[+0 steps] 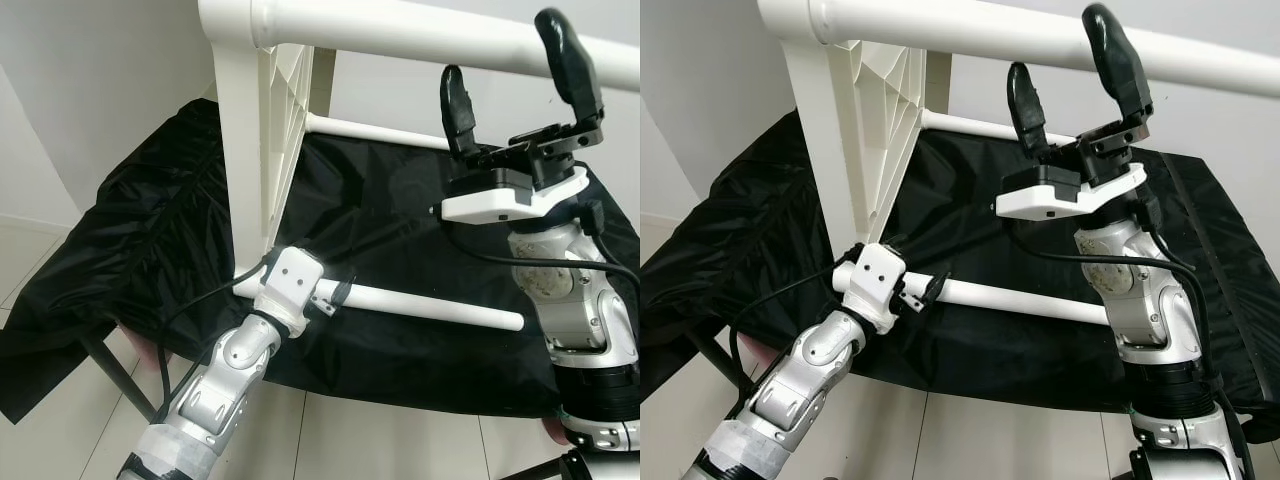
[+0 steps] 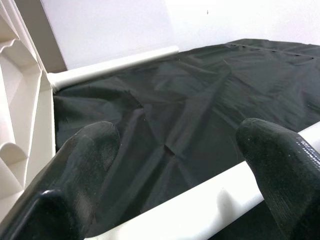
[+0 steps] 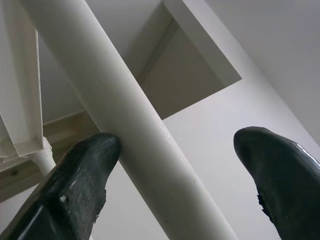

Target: Building children table

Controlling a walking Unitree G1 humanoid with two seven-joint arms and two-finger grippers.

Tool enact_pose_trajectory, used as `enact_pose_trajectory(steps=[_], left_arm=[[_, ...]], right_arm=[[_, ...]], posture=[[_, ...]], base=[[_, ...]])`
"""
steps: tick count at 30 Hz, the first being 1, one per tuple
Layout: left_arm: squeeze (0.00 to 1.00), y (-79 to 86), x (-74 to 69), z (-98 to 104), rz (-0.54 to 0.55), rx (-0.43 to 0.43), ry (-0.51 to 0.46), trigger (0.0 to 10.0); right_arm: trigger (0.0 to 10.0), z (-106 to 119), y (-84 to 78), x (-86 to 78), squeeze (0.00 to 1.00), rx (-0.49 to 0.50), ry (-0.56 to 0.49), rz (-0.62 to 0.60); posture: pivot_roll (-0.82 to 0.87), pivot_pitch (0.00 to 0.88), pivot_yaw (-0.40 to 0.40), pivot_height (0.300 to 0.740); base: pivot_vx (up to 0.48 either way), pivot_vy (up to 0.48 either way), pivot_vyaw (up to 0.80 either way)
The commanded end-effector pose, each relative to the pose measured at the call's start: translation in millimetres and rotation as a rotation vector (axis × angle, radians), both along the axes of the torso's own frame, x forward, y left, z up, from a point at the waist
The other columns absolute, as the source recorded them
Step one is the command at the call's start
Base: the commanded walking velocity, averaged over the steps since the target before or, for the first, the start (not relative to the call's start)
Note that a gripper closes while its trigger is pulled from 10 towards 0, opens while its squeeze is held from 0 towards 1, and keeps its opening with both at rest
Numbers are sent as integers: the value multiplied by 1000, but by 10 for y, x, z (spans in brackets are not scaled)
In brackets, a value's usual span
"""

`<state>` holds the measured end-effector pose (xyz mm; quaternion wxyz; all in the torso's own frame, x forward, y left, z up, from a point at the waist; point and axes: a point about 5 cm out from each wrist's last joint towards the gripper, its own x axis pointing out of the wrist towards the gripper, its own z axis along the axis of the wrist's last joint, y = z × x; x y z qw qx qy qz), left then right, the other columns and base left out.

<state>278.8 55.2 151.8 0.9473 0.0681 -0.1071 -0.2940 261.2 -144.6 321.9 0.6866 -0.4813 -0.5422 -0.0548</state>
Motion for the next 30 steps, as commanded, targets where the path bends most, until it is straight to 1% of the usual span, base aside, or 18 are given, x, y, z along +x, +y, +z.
enact_pose_trajectory(steps=[1, 4, 5, 8, 9, 10, 12, 16, 18, 19, 23, 26, 29, 30], left_arm=[[0, -70, -49, -44, -128, 36, 10, 10000], [0, -72, -46, -46, -126, 34, 10, 10000], [0, -77, -45, -46, -122, 30, 9, 10000], [0, -85, -53, -46, -118, 26, 8, 10000], [0, -88, -60, -46, -115, 24, 7, 10000], [0, -88, -60, -46, -115, 24, 7, 10000], [0, -79, -63, -52, -110, 23, 8, 10000], [0, -54, -50, -54, -103, 24, 9, 10000], [0, -40, -28, -54, -97, 25, 9, 10000], [0, -40, -28, -54, -97, 25, 9, 10000], [0, -48, -35, -61, -99, 23, 19, 10000], [0, -69, -42, -116, -104, 22, 66, 10000], [0, -78, -39, -163, -102, 21, 115, 10000], [0, -89, -14, -213, -82, 12, 195, 10000]], right_arm=[[10000, 85, 11, -18, 0, 7, -5, 1], [10000, 92, 19, -7, 0, -5, 26, -11], [10000, 78, 16, 13, 0, -27, 71, -33], [10000, 59, -3, 18, 0, -39, 99, -49], [10000, 16, -34, 54, 0, -52, 135, -81], [10000, 16, -34, 54, 0, -52, 135, -81], [10000, -28, -84, 96, 0, -62, 170, -128], [10000, -24, -104, 124, 0, -65, 175, -161], [10000, 97, -85, 153, 0, -57, 160, -199], [10000, 97, -85, 153, 0, -57, 160, -199], [10000, 215, -76, 149, 0, -48, 148, -224], [10000, 325, -39, 118, 0, -44, 146, -218], [10000, 349, -21, 101, 0, -46, 155, -212], [3373, 349, -20, 97, 0, -49, 166, -212]], posture=[[-36, 49, -61, 740], [-38, 49, -64, 740], [-38, 52, -71, 740], [-37, 53, -75, 740], [-37, 54, -77, 740], [-37, 54, -77, 740], [-33, 55, -80, 740], [-32, 55, -80, 740], [-35, 55, -75, 740], [-35, 55, -75, 740], [-41, 58, -71, 740], [-55, 60, -67, 740], [-58, 61, -67, 740], [-65, 62, -70, 740]], base=[[0, 0, 0], [0, 0, 0], [0, 0, 0], [0, 0, 0], [0, 0, 0], [0, 0, 0], [0, 0, 0], [0, 0, 0], [0, 0, 0], [0, 0, 0], [0, 0, 0], [0, 0, 0], [0, 0, 0], [0, 0, 0]])
